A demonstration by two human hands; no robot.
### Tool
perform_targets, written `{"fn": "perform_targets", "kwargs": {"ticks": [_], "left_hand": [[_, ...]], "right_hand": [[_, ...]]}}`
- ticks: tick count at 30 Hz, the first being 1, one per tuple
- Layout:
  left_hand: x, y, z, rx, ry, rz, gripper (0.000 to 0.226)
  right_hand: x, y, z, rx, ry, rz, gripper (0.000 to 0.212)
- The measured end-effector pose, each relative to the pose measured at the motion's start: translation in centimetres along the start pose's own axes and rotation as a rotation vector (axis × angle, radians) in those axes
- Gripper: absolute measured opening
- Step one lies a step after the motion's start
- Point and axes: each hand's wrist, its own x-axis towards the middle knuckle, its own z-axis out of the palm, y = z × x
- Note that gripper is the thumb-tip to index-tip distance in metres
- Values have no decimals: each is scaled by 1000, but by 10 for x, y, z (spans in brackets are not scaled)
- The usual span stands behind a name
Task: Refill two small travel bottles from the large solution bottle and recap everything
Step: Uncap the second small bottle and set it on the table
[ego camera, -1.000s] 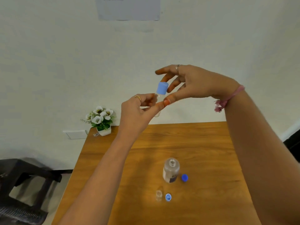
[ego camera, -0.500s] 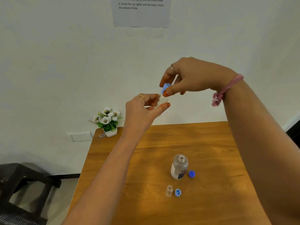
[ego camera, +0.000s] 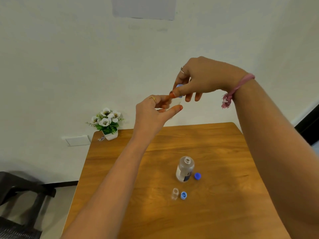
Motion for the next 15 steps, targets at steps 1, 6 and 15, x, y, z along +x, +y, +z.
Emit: {"fn": "perform_targets", "kwargs": {"ticks": [1,6,15], "left_hand": [[-1,0,2,-9,-9,-13,42],[-5,-4,11,-49,-72,-71,39],[-54,-27,63,-207,-206,-336,34]], "right_hand": [[-3,1,0,-36,0,-24,26],[-22,29,-5,-20,60,-167,26],[-79,129,87,842,299,116,37]]}}
